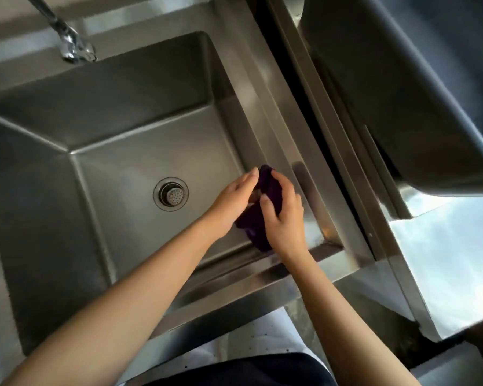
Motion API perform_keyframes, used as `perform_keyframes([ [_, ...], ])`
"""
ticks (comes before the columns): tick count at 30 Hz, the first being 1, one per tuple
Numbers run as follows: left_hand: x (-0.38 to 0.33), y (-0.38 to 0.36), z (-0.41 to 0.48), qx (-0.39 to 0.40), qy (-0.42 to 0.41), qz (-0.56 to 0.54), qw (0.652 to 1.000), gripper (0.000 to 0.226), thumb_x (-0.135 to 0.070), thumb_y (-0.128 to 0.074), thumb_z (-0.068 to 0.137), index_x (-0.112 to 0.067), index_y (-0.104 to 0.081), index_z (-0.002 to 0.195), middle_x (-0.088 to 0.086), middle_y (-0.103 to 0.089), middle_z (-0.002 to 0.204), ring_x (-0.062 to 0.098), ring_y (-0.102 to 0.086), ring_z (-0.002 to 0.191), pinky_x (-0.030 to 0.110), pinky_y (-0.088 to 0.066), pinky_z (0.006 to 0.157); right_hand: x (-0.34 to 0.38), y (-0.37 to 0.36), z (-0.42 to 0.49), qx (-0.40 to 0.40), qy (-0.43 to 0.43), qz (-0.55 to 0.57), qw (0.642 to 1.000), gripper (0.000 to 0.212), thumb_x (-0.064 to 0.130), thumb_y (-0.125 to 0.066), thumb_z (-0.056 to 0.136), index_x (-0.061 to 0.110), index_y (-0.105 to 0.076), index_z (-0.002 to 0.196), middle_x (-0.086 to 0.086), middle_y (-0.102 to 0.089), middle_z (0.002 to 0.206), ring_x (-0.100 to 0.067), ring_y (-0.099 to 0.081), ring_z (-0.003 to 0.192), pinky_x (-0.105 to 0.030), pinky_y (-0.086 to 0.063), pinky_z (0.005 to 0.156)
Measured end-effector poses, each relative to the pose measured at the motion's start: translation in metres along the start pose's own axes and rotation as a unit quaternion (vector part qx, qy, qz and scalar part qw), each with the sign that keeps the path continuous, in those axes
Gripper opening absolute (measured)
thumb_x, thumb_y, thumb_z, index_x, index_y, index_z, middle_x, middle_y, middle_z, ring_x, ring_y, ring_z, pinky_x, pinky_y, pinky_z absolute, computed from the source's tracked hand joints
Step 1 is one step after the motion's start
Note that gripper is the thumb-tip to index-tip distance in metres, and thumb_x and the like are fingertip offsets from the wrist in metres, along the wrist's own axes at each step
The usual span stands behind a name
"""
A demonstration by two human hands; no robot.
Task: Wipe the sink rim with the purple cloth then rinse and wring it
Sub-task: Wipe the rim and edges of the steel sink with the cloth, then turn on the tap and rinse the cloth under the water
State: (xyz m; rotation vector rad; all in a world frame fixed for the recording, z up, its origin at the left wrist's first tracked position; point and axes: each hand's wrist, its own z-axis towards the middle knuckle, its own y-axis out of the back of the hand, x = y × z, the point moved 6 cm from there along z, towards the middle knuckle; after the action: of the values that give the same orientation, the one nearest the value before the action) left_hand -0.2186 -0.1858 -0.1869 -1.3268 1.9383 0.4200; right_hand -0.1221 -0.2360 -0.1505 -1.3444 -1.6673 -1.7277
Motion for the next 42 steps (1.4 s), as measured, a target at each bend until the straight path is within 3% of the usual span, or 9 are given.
perform_keyframes([
  [7, -0.021, 0.083, -0.029, -0.06, -0.008, -0.156, 0.986, 0.026, -0.04, -0.048, 0.092, -0.022, -0.064, 0.104, -0.005, -0.068, 0.089, 0.011, -0.063, 0.081, 0.023, -0.051, 0.069, 0.055, -0.073, 0.045, 0.227, 0.041, 0.052, 0.972, 0.04, 0.015, -0.039, 0.097, 0.022, -0.045, 0.136, 0.001, -0.051, 0.138, -0.015, -0.041, 0.129, -0.032, -0.03, 0.11],
  [11, -0.018, 0.141, -0.043, -0.135, -0.05, -0.224, 0.964, 0.019, -0.008, -0.054, 0.089, -0.016, -0.066, 0.102, 0.0, -0.074, 0.09, 0.019, -0.067, 0.09, 0.03, -0.053, 0.081, 0.072, -0.125, 0.066, 0.361, -0.026, 0.09, 0.928, 0.057, 0.042, -0.055, 0.089, 0.031, -0.034, 0.141, 0.003, -0.038, 0.147, -0.015, -0.037, 0.134, -0.035, -0.032, 0.111],
  [17, -0.035, 0.222, -0.051, -0.205, -0.148, -0.314, 0.915, 0.035, -0.003, -0.048, 0.091, -0.006, -0.055, 0.125, 0.004, -0.069, 0.103, 0.015, -0.067, 0.093, 0.025, -0.054, 0.084, 0.119, -0.181, 0.097, 0.42, -0.097, 0.237, 0.871, 0.016, 0.012, -0.056, 0.091, 0.013, -0.061, 0.107, -0.007, -0.065, 0.094, -0.019, -0.06, 0.082, -0.027, -0.052, 0.069],
  [25, 0.004, 0.282, -0.041, -0.159, -0.004, -0.27, 0.95, 0.037, -0.047, -0.037, 0.095, -0.019, -0.059, 0.106, 0.004, -0.064, 0.094, 0.018, -0.06, 0.083, 0.034, -0.047, 0.077, 0.217, -0.22, 0.139, 0.307, 0.199, 0.103, 0.925, 0.021, -0.002, -0.061, 0.083, 0.011, -0.071, 0.096, 0.003, -0.064, 0.091, -0.014, -0.062, 0.088, -0.033, -0.05, 0.088],
  [30, -0.009, 0.31, -0.027, -0.136, -0.067, -0.488, 0.859, 0.083, -0.079, -0.029, 0.078, -0.012, -0.063, 0.114, 0.011, -0.069, 0.097, 0.024, -0.065, 0.09, 0.036, -0.058, 0.075, 0.238, -0.244, 0.11, 0.299, 0.52, -0.103, 0.793, 0.032, 0.0, -0.049, 0.079, 0.01, -0.073, 0.098, -0.01, -0.064, 0.105, -0.029, -0.06, 0.094, -0.032, -0.05, 0.082],
  [34, -0.022, 0.329, -0.016, -0.199, -0.07, -0.48, 0.852, 0.054, -0.06, -0.042, 0.088, -0.012, -0.066, 0.097, 0.006, -0.071, 0.083, 0.018, -0.071, 0.068, 0.029, -0.058, 0.056, 0.208, -0.267, 0.091, 0.42, 0.524, -0.186, 0.717, 0.04, -0.003, -0.055, 0.074, 0.009, -0.069, 0.11, -0.013, -0.057, 0.131, -0.035, -0.056, 0.114, -0.039, -0.044, 0.099],
  [37, -0.02, 0.341, -0.007, -0.218, -0.081, -0.499, 0.835, 0.038, -0.04, -0.05, 0.092, -0.012, -0.061, 0.116, 0.007, -0.067, 0.107, 0.019, -0.071, 0.081, 0.034, -0.06, 0.065, 0.21, -0.259, 0.117, 0.439, 0.395, -0.111, 0.799, 0.032, 0.003, -0.059, 0.084, 0.011, -0.067, 0.114, -0.009, -0.056, 0.134, -0.022, -0.053, 0.123, -0.031, -0.037, 0.107],
  [40, -0.025, 0.349, -0.003, -0.183, -0.122, -0.537, 0.815, 0.023, -0.032, -0.05, 0.094, -0.017, -0.063, 0.107, 0.01, -0.06, 0.127, 0.025, -0.061, 0.108, 0.04, -0.054, 0.087, 0.221, -0.245, 0.198, 0.218, 0.196, -0.077, 0.953, 0.033, 0.025, -0.053, 0.093, 0.009, -0.057, 0.122, -0.013, -0.066, 0.114, -0.025, -0.063, 0.102, -0.032, -0.046, 0.095],
  [42, -0.029, 0.35, -0.001, -0.155, -0.146, -0.54, 0.815, 0.021, -0.03, -0.048, 0.095, -0.019, -0.062, 0.105, 0.01, -0.059, 0.129, 0.027, -0.056, 0.118, 0.041, -0.052, 0.09, 0.226, -0.253, 0.233, 0.194, 0.064, -0.107, 0.973, 0.046, 0.044, -0.043, 0.094, 0.006, -0.053, 0.118, -0.015, -0.064, 0.107, -0.03, -0.064, 0.094, -0.043, -0.052, 0.087],
])
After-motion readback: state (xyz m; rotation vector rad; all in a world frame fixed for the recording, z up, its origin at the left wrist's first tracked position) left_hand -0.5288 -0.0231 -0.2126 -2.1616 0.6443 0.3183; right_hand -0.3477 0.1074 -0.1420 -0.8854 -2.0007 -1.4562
